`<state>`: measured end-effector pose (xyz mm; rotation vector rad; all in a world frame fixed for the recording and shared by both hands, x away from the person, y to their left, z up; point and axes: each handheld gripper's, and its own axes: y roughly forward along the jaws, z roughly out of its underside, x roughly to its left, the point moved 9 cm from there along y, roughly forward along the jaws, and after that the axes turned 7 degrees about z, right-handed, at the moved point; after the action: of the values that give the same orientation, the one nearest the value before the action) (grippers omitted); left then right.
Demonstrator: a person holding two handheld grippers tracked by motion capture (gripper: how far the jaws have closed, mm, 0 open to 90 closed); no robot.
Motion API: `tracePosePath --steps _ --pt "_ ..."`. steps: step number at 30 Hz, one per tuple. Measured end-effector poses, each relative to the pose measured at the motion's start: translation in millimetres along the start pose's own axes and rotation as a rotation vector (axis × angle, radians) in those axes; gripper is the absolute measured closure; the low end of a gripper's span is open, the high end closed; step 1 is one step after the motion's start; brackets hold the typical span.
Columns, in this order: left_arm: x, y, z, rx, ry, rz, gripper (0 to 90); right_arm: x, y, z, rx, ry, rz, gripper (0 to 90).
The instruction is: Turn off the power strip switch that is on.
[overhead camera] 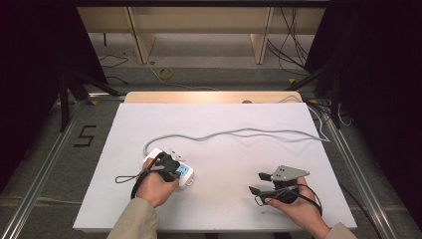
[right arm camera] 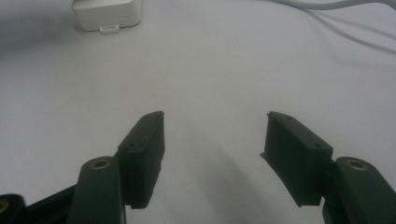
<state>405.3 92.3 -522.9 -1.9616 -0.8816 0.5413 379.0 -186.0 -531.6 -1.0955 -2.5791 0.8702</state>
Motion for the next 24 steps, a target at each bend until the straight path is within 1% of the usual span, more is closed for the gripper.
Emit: tracePosePath --steps 17,24 --pt "-0.3 -0.1 -0.3 0.007 0.017 -0.006 89.8 -0.8 -0.8 -0.1 0.002 -0.001 0.004 38.9" --pt "-0.3 -0.1 -0.5 0.009 0.016 -0.003 89.8 -1.4 -0.7 -0.2 0.0 -0.002 0.006 38.9"
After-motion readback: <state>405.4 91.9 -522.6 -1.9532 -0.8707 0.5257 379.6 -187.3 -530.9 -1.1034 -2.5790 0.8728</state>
